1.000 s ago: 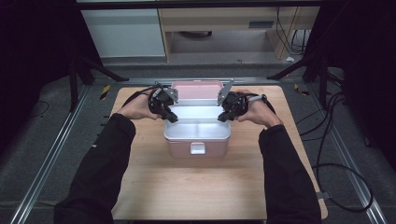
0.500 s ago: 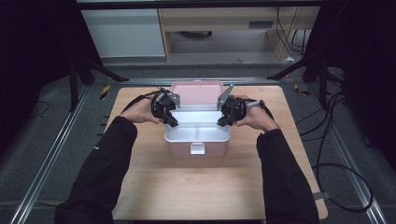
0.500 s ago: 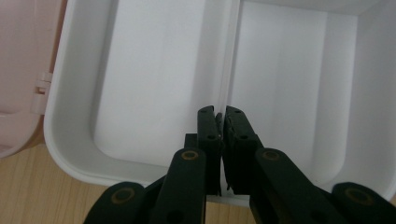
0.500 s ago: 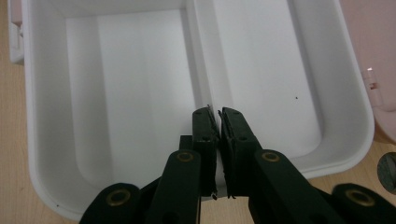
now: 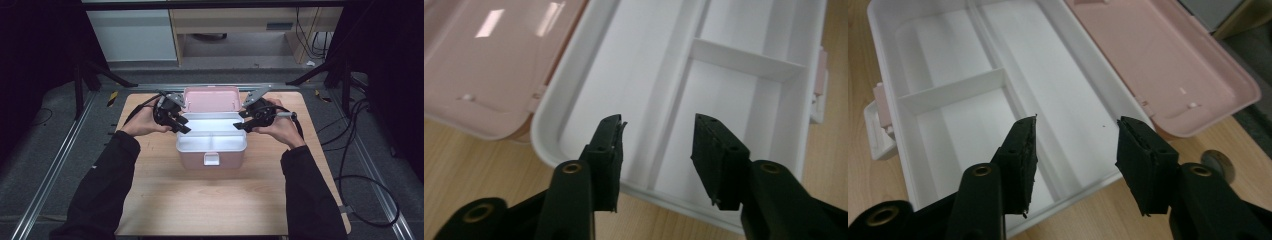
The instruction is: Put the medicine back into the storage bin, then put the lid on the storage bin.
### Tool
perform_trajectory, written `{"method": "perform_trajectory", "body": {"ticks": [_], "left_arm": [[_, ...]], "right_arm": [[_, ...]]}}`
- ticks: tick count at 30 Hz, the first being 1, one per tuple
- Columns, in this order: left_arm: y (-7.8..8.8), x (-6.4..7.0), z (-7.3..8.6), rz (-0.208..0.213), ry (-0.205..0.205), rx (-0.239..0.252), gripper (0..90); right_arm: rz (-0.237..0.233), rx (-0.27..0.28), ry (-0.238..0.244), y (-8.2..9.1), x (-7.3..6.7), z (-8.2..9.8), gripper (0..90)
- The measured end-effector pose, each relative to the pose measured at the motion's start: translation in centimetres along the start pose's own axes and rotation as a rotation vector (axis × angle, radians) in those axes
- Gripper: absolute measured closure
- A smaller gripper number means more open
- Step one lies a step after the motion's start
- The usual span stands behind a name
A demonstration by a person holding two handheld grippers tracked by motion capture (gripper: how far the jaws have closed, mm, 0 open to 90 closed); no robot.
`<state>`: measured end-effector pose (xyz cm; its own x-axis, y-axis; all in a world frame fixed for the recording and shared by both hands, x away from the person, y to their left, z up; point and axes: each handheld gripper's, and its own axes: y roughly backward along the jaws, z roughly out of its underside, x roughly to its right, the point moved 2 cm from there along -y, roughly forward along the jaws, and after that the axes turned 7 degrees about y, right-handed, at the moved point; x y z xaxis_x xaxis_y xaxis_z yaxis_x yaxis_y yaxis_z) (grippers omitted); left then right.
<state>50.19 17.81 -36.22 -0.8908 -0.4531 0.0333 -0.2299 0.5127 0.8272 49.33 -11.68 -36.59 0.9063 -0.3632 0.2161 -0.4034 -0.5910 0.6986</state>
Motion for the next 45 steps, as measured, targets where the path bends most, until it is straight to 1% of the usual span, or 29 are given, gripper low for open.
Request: {"method": "perform_trajectory", "body": {"ticks": [1, 3, 5, 6, 7, 8, 9, 10, 12, 13, 14, 15, 17, 18, 20, 22, 26, 29, 31, 34, 36, 37, 38, 39, 40, 41, 42, 44, 45], "left_arm": [[0.2, 0.0, 0.1, -0.017, 0.013, 0.003, 50.2], [0.8, -0.2, 0.1, -0.047, 0.051, 0.029, 45.8], [1.3, -0.5, 0.4, -0.066, 0.104, 0.104, 43.2], [1.5, -0.7, 0.5, -0.078, 0.147, 0.14, 43.1], [1.5, -1.0, 0.6, -0.099, 0.17, 0.156, 41.4], [1.5, -1.2, 0.7, -0.121, 0.186, 0.173, 38.9], [1.4, -1.4, 0.9, -0.13, 0.208, 0.188, 37.1], [1.3, -1.8, 1.1, -0.135, 0.244, 0.202, 36.0], [1.1, -2.2, 1.4, -0.152, 0.273, 0.21, 33.9], [1.0, -2.4, 1.5, -0.161, 0.285, 0.209, 33.0], [1.0, -2.7, 1.6, -0.166, 0.298, 0.212, 32.4], [0.9, -2.8, 1.6, -0.17, 0.308, 0.216, 31.8], [0.9, -3.2, 1.7, -0.185, 0.325, 0.232, 30.0], [0.9, -3.4, 1.7, -0.185, 0.33, 0.241, 30.1], [0.7, -3.7, 1.7, -0.184, 0.354, 0.27, 28.6], [0.6, -4.0, 1.6, -0.195, 0.36, 0.283, 27.4], [0.2, -4.6, 1.4, -0.2, 0.393, 0.32, 27.2], [-0.3, -5.1, 1.4, -0.207, 0.42, 0.346, 26.2], [-0.7, -5.5, 1.4, -0.206, 0.427, 0.348, 25.8], [-1.3, -6.0, 1.7, -0.225, 0.437, 0.332, 24.5], [-1.5, -6.4, 1.8, -0.237, 0.439, 0.334, 24.4], [-1.6, -6.6, 1.8, -0.238, 0.447, 0.341, 24.4], [-1.6, -6.8, 1.8, -0.239, 0.453, 0.352, 24.4], [-1.7, -7.0, 1.8, -0.242, 0.461, 0.355, 24.5], [-1.8, -7.2, 1.8, -0.248, 0.466, 0.346, 24.7], [-1.9, -7.4, 1.7, -0.264, 0.453, 0.315, 24.4], [-1.9, -7.5, 1.6, -0.276, 0.445, 0.303, 24.2], [-2.0, -7.8, 1.3, -0.287, 0.445, 0.297, 23.9], [-2.0, -7.9, 1.2, -0.284, 0.448, 0.307, 23.8]], "right_arm": [[0.029, 0.006, -0.021, 0.5, 0.0, 0.1, 46.6], [0.067, 0.017, -0.043, 1.1, 0.1, 0.2, 44.1], [0.103, 0.034, -0.09, 1.6, 0.1, 0.5, 42.2], [0.117, 0.041, -0.101, 1.8, 0.2, 0.6, 41.0], [0.143, 0.042, -0.122, 1.9, 0.3, 0.8, 40.3], [0.162, 0.043, -0.131, 2.0, 0.5, 1.0, 40.3], [0.172, 0.039, -0.152, 2.1, 0.6, 1.1, 39.8], [0.187, 0.041, -0.167, 2.1, 0.7, 1.2, 39.6], [0.206, 0.051, -0.199, 2.2, 1.0, 1.5, 39.2], [0.214, 0.059, -0.223, 2.2, 1.2, 1.6, 37.1], [0.218, 0.078, -0.238, 2.2, 1.3, 1.7, 36.7], [0.224, 0.088, -0.255, 2.1, 1.5, 1.8, 36.5], [0.248, 0.088, -0.256, 2.1, 1.7, 1.9, 35.1], [0.252, 0.099, -0.261, 2.0, 1.8, 1.9, 34.9], [0.262, 0.114, -0.271, 1.8, 2.0, 1.8, 34.8], [0.271, 0.124, -0.284, 1.6, 2.1, 1.8, 34.7], [0.31, 0.155, -0.346, 0.9, 2.8, 1.7, 33.8], [0.315, 0.16, -0.377, 0.1, 3.2, 1.8, 33.6], [0.315, 0.156, -0.382, -0.3, 3.6, 1.9, 33.6], [0.322, 0.13, -0.385, -1.0, 4.4, 1.9, 33.5], [0.325, 0.137, -0.392, -1.4, 4.9, 1.8, 33.6], [0.324, 0.138, -0.396, -1.5, 5.2, 1.8, 33.8], [0.322, 0.153, -0.411, -1.7, 5.4, 1.7, 34.6], [0.309, 0.158, -0.416, -2.0, 5.7, 1.8, 34.7], [0.305, 0.136, -0.415, -2.3, 6.0, 1.9, 34.7], [0.316, 0.119, -0.407, -2.6, 6.2, 1.9, 34.9], [0.318, 0.112, -0.41, -2.9, 6.5, 2.0, 35.0], [0.311, 0.124, -0.424, -3.3, 6.8, 1.9, 34.9], [0.314, 0.132, -0.427, -3.5, 6.9, 1.8, 35.3]]}}
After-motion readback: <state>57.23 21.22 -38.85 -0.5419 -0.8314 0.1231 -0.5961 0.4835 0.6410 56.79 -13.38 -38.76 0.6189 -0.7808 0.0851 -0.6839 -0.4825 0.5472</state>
